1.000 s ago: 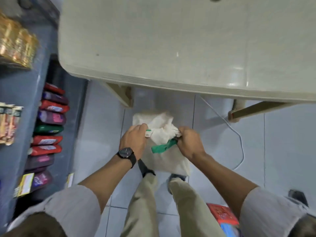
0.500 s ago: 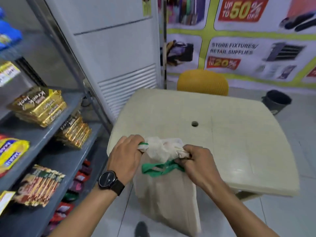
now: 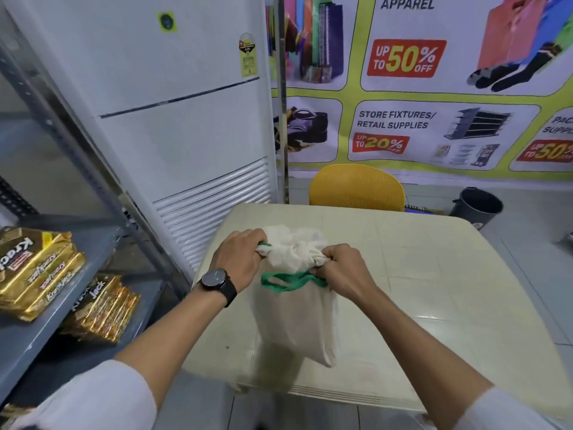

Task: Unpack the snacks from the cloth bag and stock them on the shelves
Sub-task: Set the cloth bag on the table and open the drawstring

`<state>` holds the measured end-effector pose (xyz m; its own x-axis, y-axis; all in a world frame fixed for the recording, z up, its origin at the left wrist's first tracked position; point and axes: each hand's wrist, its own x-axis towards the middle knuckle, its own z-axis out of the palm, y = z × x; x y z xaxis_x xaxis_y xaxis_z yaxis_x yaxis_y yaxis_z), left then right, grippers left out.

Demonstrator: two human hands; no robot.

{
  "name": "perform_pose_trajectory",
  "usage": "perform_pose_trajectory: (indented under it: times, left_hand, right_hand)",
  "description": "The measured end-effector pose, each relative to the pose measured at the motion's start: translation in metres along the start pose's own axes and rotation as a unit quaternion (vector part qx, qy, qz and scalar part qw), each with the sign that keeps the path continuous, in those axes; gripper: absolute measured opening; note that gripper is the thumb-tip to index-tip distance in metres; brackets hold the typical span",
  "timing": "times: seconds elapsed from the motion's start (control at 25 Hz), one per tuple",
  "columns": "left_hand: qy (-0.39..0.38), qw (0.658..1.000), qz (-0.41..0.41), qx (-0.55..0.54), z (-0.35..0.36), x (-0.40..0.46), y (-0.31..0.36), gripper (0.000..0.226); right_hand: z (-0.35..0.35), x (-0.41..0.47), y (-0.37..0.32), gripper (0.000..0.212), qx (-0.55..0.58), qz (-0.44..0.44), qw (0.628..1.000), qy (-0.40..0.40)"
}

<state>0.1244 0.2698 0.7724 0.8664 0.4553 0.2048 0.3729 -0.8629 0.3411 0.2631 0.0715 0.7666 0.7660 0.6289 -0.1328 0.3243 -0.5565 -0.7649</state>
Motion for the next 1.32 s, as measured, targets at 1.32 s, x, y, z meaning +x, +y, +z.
perform_pose_trajectory:
  times: [1.32]
  left_hand:
    - [0.104, 0.898, -0.416, -0.094, 0.093, -0.009, -0.069, 0.016]
  right_hand:
    - [-0.006, 0.148, 0.108, 0.02, -0.096, -0.067, 0.991, 0.06]
